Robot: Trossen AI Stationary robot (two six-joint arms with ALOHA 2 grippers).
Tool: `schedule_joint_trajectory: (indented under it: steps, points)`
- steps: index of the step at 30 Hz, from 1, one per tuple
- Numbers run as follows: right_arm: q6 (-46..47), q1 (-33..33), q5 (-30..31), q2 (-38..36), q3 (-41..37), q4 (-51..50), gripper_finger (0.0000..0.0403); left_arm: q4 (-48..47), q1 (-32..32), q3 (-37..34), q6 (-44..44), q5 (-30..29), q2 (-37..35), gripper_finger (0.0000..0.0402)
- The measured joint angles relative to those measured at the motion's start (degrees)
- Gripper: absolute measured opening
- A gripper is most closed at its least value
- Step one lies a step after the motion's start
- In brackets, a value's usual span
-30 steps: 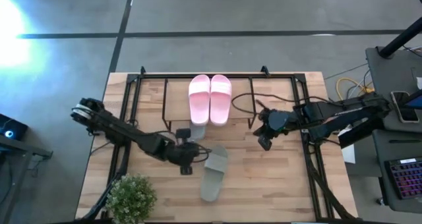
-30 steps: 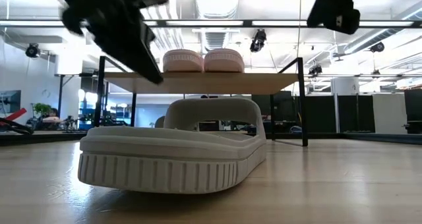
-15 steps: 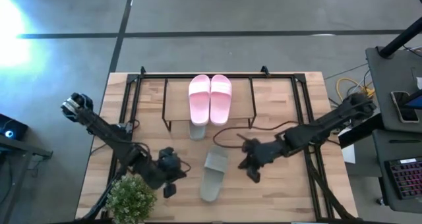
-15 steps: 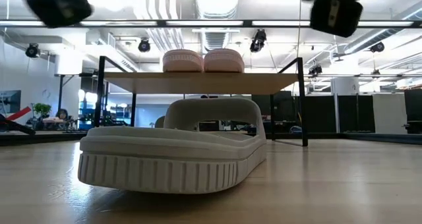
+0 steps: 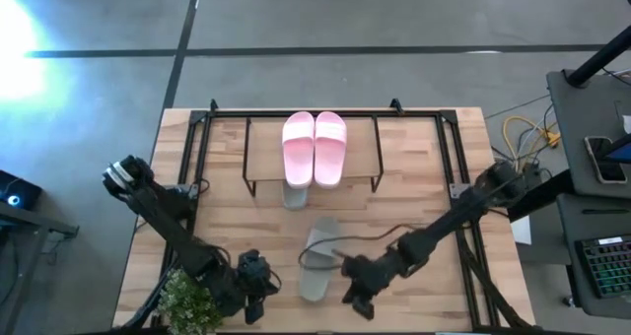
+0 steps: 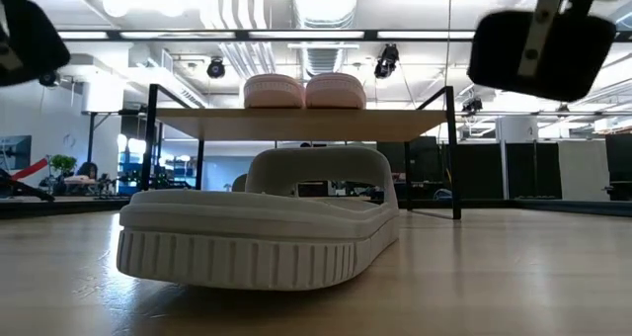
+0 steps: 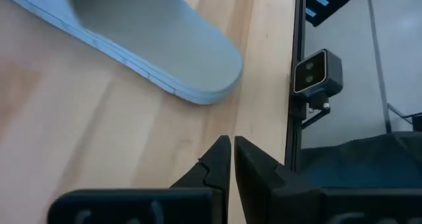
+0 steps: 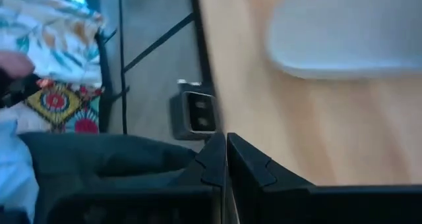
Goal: Pick and place slides into the shelf
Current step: Move the gray slide under the shelf
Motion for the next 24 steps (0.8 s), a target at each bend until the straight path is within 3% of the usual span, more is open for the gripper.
schedule_joint_trajectory:
  steps: [9, 14, 20, 24]
  points:
    - [-10.9, -1.8, -7.9, 12.8, 12.8, 1.6, 0.0008, 16.5, 0.0, 0.5, 0.3, 3.6, 8.5, 0.0006]
    - [-14.1, -3.1, -10.6, 19.3, 19.4, 1.6, 0.0008, 19.5, -0.2, 1.2, 0.3, 3.7, 11.7, 0.0006]
    - [-17.3, -3.5, -6.0, 22.5, 24.1, 1.1, 0.0008, 19.0, -2.0, 2.0, 0.0, 3.2, 11.3, 0.0006]
    - [-17.6, -3.2, -0.9, 22.4, 24.1, -1.1, 0.0008, 15.5, -4.3, 2.0, -0.1, -1.7, 10.4, 0.0002]
